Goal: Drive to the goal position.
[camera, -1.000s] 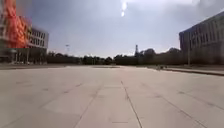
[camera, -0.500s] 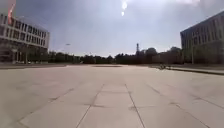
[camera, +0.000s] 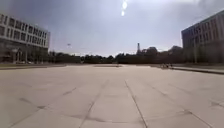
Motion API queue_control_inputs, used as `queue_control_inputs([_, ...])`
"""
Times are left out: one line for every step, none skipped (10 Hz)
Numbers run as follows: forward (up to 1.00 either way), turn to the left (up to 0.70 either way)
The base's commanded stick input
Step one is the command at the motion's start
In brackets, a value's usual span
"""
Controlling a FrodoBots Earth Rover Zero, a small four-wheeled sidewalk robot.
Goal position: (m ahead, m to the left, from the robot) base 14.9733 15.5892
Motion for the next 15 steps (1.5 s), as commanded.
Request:
queue_control_inputs([0.7,-0.11])
queue_control_inputs([0.7,-0.03])
queue_control_inputs([0.7,-0.02])
queue_control_inputs([0.7,-0.02])
queue_control_inputs([0.7,-0.02])
queue_control_inputs([0.7,-0.02])
queue_control_inputs([0.7,-0.02])
queue_control_inputs([0.7,-0.02])
queue_control_inputs([0.7,-0.02])
queue_control_inputs([0.7,-0.02])
queue_control_inputs([0.7,-0.02])
queue_control_inputs([0.7,-0.02])
queue_control_inputs([0.7,-0.02])
queue_control_inputs([0.7,-0.02])
queue_control_inputs([0.7,-0.02])
